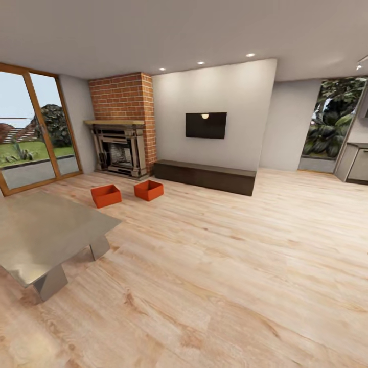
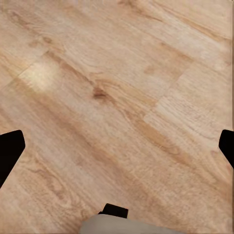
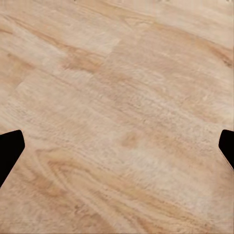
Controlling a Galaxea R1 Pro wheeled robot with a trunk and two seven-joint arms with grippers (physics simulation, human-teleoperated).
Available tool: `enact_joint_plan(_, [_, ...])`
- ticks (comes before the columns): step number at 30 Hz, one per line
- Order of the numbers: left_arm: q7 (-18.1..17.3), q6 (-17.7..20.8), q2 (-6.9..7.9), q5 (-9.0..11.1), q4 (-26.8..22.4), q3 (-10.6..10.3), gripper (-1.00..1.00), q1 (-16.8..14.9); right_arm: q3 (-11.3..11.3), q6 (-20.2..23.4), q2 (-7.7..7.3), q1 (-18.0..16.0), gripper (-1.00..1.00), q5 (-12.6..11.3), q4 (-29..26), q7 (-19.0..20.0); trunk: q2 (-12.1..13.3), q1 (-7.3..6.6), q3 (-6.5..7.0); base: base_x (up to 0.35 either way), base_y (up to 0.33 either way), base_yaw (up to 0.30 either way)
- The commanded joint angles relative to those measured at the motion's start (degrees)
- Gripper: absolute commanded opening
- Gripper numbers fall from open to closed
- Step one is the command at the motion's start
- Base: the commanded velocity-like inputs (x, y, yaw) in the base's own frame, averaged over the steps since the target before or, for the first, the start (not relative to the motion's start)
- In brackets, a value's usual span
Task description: Move the two storage containers from the living room to the garage. In the garage, place one container on the floor and stack the other container on top of it (either order is fine).
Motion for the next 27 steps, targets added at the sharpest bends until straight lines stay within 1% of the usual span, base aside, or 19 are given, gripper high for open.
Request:
enact_joint_plan(1, [0.12, -0.30, 0.00, -0.44, 0.18, 0.43, 1.00, -0.08, -0.08, -0.04, 0.00, 0.03, 1.00, 0.28, -0.10, -0.01, -0.03, 0.04, -0.05, 0.326, -0.089, 0.000])
enact_joint_plan(12, [0.12, -0.32, 0.00, -0.44, 0.19, 0.45, 1.00, -0.12, -0.08, -0.04, 0.00, 0.03, 1.00, 0.31, -0.10, -0.01, -0.03, 0.04, -0.05, 0.327, -0.077, 0.000])
enact_joint_plan(27, [0.12, -0.30, 0.00, -0.44, 0.19, 0.43, 1.00, -0.09, -0.08, -0.04, 0.00, 0.03, 1.00, 0.33, -0.10, -0.01, -0.03, 0.04, -0.05, 0.327, -0.005, 0.000])
